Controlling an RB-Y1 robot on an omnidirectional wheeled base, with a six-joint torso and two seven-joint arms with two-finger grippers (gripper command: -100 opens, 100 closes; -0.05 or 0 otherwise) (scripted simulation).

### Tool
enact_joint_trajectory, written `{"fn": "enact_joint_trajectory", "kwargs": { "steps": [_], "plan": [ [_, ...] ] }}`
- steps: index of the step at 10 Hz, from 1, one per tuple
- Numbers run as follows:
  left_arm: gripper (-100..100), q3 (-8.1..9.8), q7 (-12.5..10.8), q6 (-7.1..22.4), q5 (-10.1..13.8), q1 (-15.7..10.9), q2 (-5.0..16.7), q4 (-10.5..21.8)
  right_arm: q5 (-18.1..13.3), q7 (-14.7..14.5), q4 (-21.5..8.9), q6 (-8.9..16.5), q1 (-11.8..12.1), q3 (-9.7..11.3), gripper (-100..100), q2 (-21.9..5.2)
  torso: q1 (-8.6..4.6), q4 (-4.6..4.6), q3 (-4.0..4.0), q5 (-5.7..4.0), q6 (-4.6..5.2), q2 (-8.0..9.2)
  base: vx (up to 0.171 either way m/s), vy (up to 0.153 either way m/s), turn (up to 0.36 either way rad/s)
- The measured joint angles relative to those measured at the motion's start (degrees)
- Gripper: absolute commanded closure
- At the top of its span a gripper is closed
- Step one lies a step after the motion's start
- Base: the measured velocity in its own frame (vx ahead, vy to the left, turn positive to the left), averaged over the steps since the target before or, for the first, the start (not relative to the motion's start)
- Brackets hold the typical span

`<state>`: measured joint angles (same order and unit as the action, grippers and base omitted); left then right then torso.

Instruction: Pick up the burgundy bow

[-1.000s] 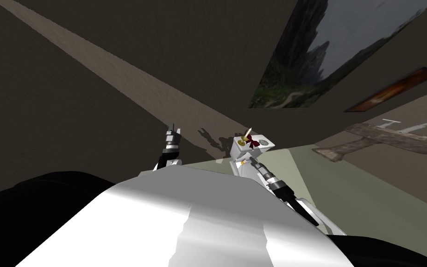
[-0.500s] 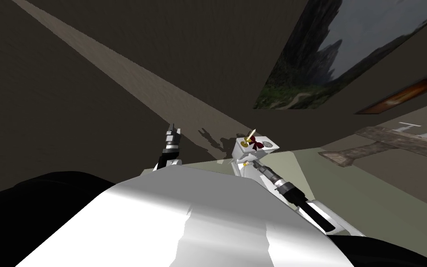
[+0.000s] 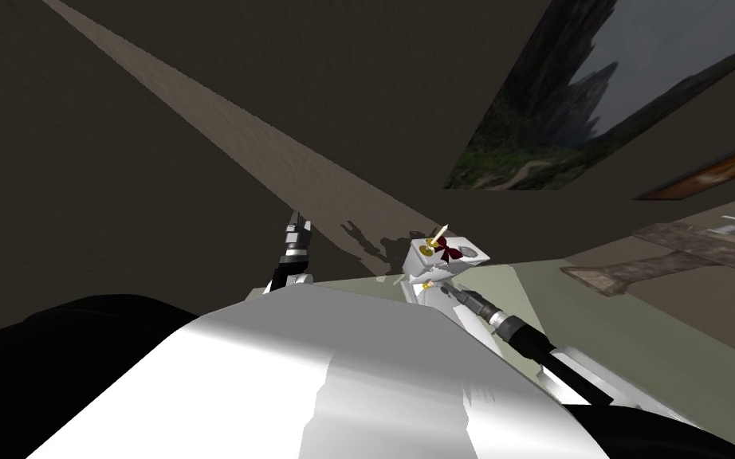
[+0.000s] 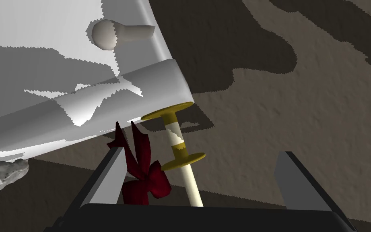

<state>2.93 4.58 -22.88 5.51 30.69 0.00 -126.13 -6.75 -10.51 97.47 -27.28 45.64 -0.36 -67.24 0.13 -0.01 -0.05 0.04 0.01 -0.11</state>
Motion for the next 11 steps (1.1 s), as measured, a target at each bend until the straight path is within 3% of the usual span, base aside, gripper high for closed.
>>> {"fn": "enact_joint_trajectory", "kwargs": {
  "steps": [5,6,11],
  "plan": [
    [0,0.0,0.0,0.0,0.0,0.0,0.0,0.0,-2.83,0.19,-4.75,-1.13,1.06,-1.01,-100,-7.92,-0.06,-0.01,-0.02,-0.02,0.02,-0.04,0.038,0.029,0.043],
    [0,0.0,0.0,0.0,0.0,0.01,0.0,0.0,-3.54,0.07,-4.65,-0.89,2.6,-2.1,-100,-9.58,-0.04,-0.01,-0.04,-0.01,0.01,-0.07,0.037,0.025,0.022],
    [0,0.01,0.0,0.0,0.0,0.01,0.0,0.0,-6.32,0.35,-8.28,-1.67,4.22,-3.87,-100,-16.73,-0.06,-0.01,-0.03,-0.03,0.02,-0.05,0.04,0.027,0.032]
  ]
}}
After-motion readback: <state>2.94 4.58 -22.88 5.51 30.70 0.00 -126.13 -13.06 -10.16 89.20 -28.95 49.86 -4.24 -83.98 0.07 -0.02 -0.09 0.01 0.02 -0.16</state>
